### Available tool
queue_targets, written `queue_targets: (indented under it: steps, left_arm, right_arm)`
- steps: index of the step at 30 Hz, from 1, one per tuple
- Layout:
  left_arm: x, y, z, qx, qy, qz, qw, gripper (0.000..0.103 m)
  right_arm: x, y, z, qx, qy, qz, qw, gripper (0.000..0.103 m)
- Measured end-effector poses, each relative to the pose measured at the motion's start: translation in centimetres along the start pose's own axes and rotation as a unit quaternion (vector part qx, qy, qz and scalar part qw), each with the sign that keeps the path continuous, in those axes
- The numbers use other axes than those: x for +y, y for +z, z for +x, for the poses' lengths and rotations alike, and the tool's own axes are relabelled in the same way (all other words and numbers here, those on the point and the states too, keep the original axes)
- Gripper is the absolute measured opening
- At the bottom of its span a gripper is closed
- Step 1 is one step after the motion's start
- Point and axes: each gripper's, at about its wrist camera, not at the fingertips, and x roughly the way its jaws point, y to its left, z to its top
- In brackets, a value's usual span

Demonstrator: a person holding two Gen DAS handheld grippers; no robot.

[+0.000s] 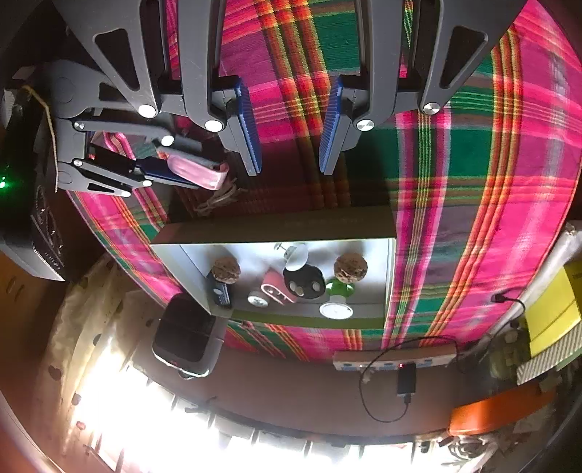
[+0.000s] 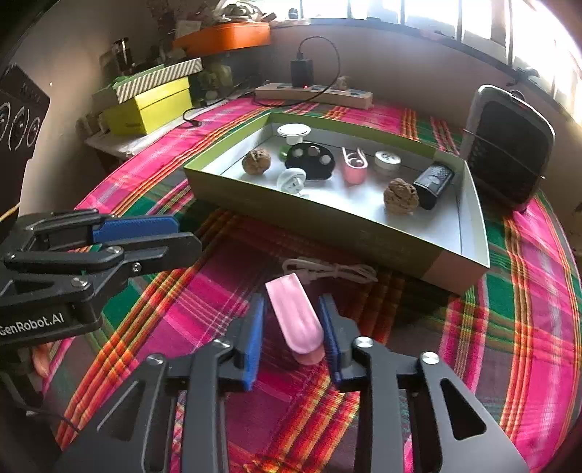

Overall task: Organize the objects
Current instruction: 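Close the right gripper on the pink case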

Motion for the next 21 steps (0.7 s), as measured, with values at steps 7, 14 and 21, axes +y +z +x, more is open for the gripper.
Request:
queue_targets:
  steps: [7, 14, 21]
  left_arm:
    - [-0.5, 0.2, 0.3, 0.004, -0.006, 0.007, 0.9999, 0.031]
    - [-1.4, 0.8, 1.2, 0.014, -0.02, 0.02, 0.9995, 0.031]
    - [-3.1, 1.7, 2.5, 0.022, -0.036, 0.052, 0.9978, 0.031]
  right_arm:
    - [-0.4, -0.5, -0.6, -0.003, -0.006, 0.013, 1.0, 0.019]
    - [-1.9, -1.3, -1.3, -0.004, -0.017, 0.044, 0.999, 0.019]
    - [-4.1, -2.4, -2.3, -0.005, -0.035, 0.077, 0.996, 0.019]
